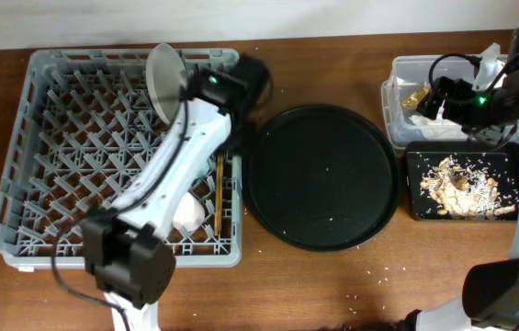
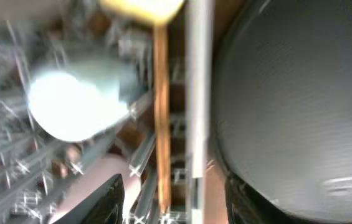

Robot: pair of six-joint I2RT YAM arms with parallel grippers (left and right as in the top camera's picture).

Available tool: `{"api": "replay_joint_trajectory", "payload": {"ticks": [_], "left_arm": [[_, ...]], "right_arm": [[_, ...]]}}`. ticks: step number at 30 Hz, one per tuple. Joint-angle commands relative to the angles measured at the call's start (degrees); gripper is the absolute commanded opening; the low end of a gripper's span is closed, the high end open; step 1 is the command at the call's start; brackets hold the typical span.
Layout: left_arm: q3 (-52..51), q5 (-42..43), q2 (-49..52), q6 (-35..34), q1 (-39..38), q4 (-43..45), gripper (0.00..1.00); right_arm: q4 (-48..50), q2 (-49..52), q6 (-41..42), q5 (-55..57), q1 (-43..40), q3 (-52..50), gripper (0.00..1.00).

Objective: Sort waste into correct bins and load items into the dishwasher rack

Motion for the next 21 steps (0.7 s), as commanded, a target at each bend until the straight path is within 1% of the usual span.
{"api": "replay_joint_trajectory", "payload": {"ticks": [1,3,11,14,16,17,19,21], "left_arm": [[12.07,-5.25,-6.93,7.56,0.85,-2.67,0.98],[13.66,-8.35,-10.16,7.65,0.85,-2.78,0.99],[13.66,-8.31,-11.04,7.63,0.85,-2.89,0.99],[13.66,-8.31,-11.04,7.63,0.85,-2.89,0.99],[13.66,-8.31,-11.04,7.63,0.85,-2.89,0.99],[13.66,-8.33,-11.04,7.63,0.85,-2.89,0.99],[13.66,-8.31,-11.04,7.63,0.85,-2.89,0.99],[13.66,-8.31,-11.04,7.63,0.85,-2.89,0.99]], "right_arm": [[0.0,0.17,-0.04,0.5,0.0,0.02,0.98],[0.0,0.17,-0.04,0.48,0.0,0.02,0.99],[0.0,-0.07,-0.04,0.5,0.0,0.04,0.99],[0.0,-4.11,-0.04,0.5,1.99,0.04,0.98],[0.0,-9.07,-0.04,0.5,5.35,0.04,0.98],[0.33,-12.59,-1.4,1.88,8.39,0.04,0.99],[4.68,-18.03,-3.15,10.93,14.78,0.02,0.98],[8.35,-23.74,-8.39,18.16,22.95,-1.18,0.98]]}}
